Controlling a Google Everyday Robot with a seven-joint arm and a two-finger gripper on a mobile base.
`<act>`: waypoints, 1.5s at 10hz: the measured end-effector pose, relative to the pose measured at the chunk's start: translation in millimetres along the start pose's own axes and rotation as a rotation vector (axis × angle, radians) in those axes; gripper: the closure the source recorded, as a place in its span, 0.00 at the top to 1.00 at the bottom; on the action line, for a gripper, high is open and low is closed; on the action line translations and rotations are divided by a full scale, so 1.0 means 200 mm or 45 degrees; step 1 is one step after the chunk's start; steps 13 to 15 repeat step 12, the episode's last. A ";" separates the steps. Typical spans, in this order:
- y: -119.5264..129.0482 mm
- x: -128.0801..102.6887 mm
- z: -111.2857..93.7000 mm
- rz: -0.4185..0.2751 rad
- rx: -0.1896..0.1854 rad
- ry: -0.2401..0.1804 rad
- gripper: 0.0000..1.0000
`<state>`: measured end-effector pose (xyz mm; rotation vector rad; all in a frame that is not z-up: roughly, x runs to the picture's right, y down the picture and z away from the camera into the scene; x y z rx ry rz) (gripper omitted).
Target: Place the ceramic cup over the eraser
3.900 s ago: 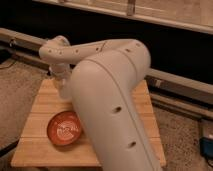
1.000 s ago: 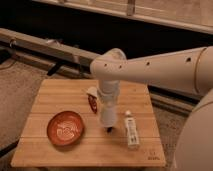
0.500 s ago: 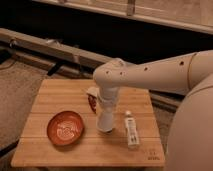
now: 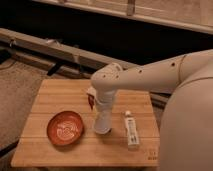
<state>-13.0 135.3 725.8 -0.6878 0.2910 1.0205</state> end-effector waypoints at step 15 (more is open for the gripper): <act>0.12 -0.18 -0.01 -0.091 0.135 -0.033 0.80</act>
